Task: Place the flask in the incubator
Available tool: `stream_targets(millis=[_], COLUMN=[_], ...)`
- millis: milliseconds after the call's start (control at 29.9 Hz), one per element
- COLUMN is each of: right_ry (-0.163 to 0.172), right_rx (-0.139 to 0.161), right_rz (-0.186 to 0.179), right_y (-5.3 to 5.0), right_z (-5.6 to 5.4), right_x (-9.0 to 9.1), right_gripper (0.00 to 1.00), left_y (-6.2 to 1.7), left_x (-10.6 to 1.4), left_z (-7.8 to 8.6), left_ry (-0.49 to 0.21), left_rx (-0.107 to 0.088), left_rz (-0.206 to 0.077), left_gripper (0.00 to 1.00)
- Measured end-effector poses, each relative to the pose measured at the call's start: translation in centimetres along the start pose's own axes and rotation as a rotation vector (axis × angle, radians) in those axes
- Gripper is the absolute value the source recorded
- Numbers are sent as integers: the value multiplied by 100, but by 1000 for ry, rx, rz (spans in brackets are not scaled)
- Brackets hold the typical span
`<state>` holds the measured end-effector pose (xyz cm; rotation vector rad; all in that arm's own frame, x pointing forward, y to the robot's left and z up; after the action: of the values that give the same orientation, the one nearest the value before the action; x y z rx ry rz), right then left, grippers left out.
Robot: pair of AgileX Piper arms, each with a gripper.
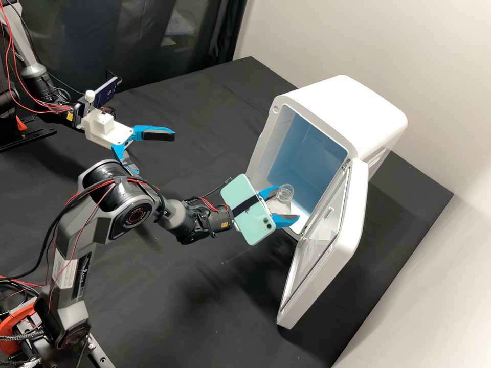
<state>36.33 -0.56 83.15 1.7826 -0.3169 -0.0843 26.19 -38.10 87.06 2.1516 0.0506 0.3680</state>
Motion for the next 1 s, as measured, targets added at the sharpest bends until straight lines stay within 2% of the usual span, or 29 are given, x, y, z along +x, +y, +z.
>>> stream_targets(millis=[167, 301, 469, 737, 837, 1005], right_ry=[33, 44, 17, -51, -51, -39], right_rx=[11, 2, -7, -1, -7, -34], right_rz=[12, 26, 24, 13, 8, -6], right_y=[-7, -40, -87, -172, -217, -276], right_z=[-167, -278, -317, -284, -325, -387], right_x=[79, 193, 348, 541, 592, 680], right_gripper=[0, 0, 0, 0, 0, 0], left_y=[0, 0, 0, 0, 0, 0], left_x=[0, 0, 0, 0, 0, 0], left_z=[0, 0, 0, 0, 0, 0], left_ry=[0, 0, 0, 0, 0, 0], left_rx=[0, 0, 0, 0, 0, 0], left_rz=[0, 0, 0, 0, 0, 0], left_gripper=[100, 100, 100, 100, 100, 100])
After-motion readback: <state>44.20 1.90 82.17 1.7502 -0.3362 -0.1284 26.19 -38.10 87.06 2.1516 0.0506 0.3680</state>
